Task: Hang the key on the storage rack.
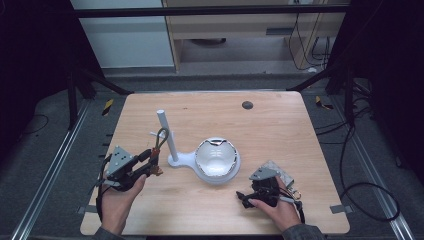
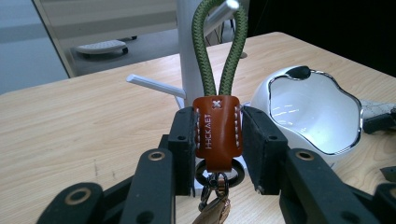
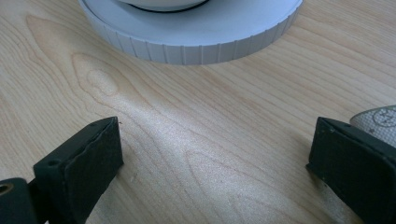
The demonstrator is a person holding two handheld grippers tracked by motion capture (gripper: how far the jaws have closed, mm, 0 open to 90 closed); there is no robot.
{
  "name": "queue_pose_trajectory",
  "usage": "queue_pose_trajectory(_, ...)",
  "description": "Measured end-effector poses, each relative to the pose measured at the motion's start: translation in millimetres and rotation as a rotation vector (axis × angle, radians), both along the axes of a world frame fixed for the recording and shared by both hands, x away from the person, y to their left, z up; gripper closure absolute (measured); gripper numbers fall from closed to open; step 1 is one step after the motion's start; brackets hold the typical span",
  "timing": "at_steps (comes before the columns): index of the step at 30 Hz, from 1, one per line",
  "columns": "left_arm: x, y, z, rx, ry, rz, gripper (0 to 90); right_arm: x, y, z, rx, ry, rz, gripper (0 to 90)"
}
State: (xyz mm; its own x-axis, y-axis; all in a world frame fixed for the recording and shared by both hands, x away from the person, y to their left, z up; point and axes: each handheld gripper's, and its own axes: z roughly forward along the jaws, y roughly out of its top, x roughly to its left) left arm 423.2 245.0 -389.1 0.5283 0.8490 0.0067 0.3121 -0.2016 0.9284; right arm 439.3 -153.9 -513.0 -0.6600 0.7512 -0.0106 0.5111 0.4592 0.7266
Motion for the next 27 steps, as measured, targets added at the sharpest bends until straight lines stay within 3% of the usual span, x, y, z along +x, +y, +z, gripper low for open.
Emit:
queue_pose_trajectory(7, 12.3, -4.7, -8.1, 0.002, 0.034, 0.018, 65.5, -0.1, 0.0, 0.1, 0.001, 0.002, 0.001, 2.8)
queue_pose_trajectory(16, 18.0, -7.6, -10.8, -0.004, 0.047, 0.018, 64.7, -0.3, -0.1, 0.2, 0.002, 0.003, 0.001, 2.8)
queue_pose_trajectory(24, 17.0, -7.5, -10.5, -0.003, 0.045, 0.045, 34.5, 0.3, 0.0, 0.0, 0.001, 0.004, 0.002, 2.1)
queue_pose_trajectory(27, 17.7, -2.3, -19.9, 0.001, 0.066, 0.050, 25.2, 0.4, 0.1, -0.1, 0.002, 0.003, 0.002, 2.1)
